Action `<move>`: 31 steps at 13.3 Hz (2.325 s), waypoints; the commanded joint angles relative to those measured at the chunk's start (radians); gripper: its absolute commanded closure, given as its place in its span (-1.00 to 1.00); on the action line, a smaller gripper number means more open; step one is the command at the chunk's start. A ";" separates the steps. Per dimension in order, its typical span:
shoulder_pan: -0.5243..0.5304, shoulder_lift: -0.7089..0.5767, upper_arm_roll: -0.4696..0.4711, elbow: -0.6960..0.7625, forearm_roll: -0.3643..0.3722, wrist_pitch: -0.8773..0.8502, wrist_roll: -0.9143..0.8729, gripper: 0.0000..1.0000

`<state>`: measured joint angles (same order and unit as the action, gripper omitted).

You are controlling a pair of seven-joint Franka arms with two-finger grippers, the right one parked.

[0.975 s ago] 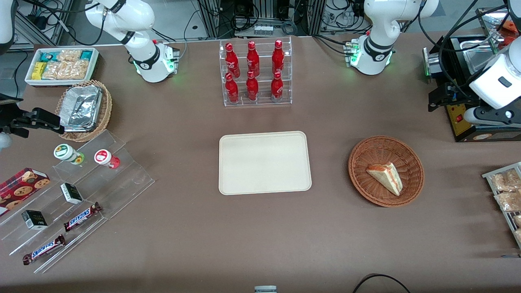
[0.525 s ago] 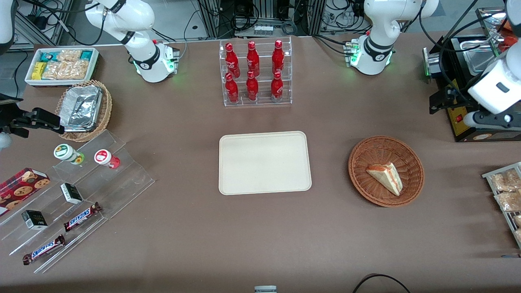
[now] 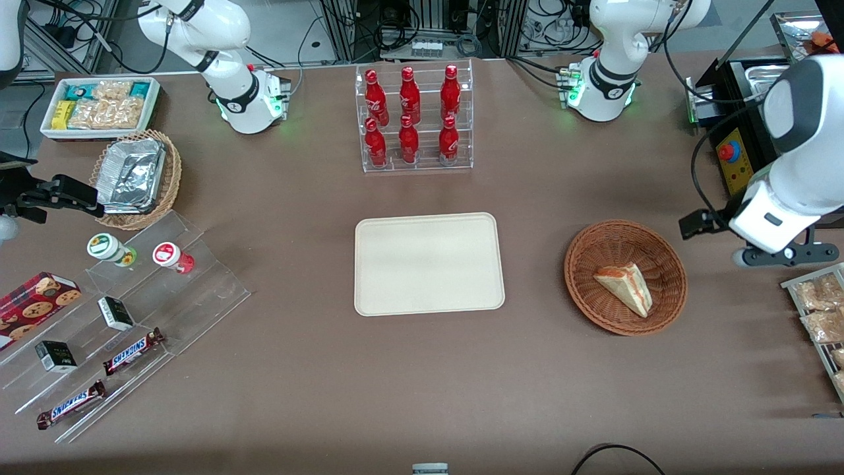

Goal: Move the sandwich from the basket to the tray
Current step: 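Move the left gripper down over the wrapped sandwich in the wicker basket, then close the left gripper on the wrapped sandwich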

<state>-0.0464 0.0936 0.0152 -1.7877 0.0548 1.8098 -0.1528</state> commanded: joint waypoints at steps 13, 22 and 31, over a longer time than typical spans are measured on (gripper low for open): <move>-0.029 0.212 -0.041 -0.218 0.016 0.483 -0.625 -1.00; -0.029 0.225 -0.051 -0.312 0.014 0.575 -0.629 -1.00; -0.030 0.224 -0.049 -0.293 0.017 0.573 -0.625 1.00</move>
<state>-0.0723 0.3263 -0.0324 -2.1186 0.0552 2.4237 -0.7591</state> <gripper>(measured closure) 0.568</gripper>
